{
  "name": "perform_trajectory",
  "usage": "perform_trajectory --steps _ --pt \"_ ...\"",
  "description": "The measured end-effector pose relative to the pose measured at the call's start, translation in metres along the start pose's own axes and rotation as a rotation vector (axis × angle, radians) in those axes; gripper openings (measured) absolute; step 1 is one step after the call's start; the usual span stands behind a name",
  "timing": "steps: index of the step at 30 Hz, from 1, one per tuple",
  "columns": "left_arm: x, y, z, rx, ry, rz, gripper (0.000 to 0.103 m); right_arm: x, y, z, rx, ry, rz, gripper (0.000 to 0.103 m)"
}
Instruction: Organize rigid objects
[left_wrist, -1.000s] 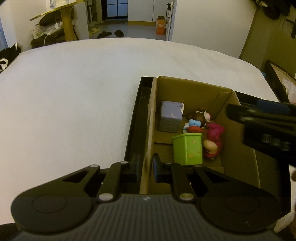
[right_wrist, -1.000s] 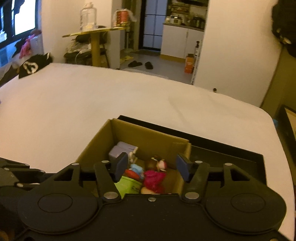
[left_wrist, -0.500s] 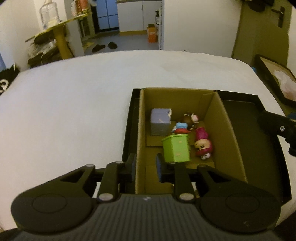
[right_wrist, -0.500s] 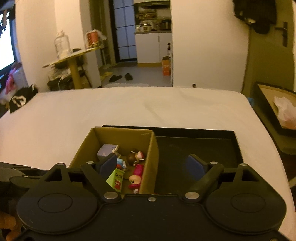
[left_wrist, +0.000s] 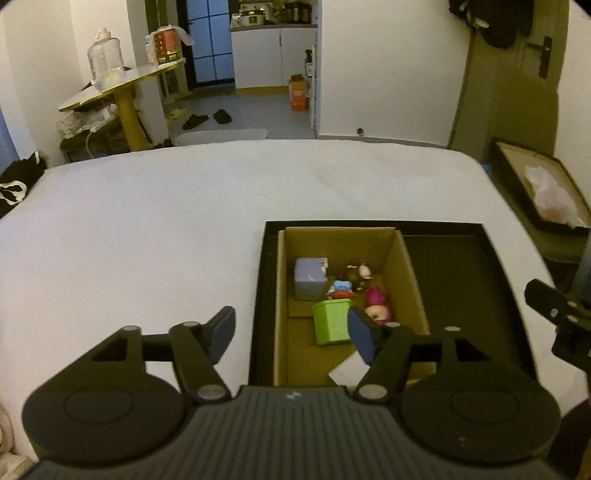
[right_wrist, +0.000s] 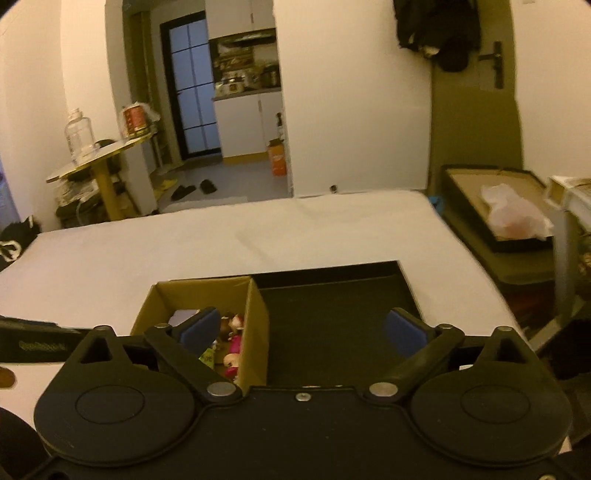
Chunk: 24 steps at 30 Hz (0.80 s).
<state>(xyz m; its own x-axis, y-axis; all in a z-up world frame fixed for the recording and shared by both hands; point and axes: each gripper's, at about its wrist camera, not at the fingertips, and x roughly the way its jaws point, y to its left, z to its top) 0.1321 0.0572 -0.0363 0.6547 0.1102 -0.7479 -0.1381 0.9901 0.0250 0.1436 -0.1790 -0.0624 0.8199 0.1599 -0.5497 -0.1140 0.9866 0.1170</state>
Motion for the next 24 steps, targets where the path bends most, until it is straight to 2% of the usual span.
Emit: perform_trajectory --steps 4,7,11,24 --pt "-0.024 0.002 0.002 -0.025 0.025 0.001 0.074 -0.016 -0.011 0.004 0.032 0.003 -0.009 0.103" --pt "-0.044 0.005 0.002 -0.037 0.006 -0.010 0.080 -0.028 -0.019 0.009 0.058 0.006 -0.027 0.103" --pt "-0.066 0.003 0.004 -0.010 -0.040 0.010 0.084 -0.043 -0.026 0.016 0.099 0.034 -0.003 0.103" --pt "-0.112 0.004 0.002 0.015 -0.044 -0.006 0.091 -0.084 -0.014 0.033 0.068 0.071 0.024 0.103"
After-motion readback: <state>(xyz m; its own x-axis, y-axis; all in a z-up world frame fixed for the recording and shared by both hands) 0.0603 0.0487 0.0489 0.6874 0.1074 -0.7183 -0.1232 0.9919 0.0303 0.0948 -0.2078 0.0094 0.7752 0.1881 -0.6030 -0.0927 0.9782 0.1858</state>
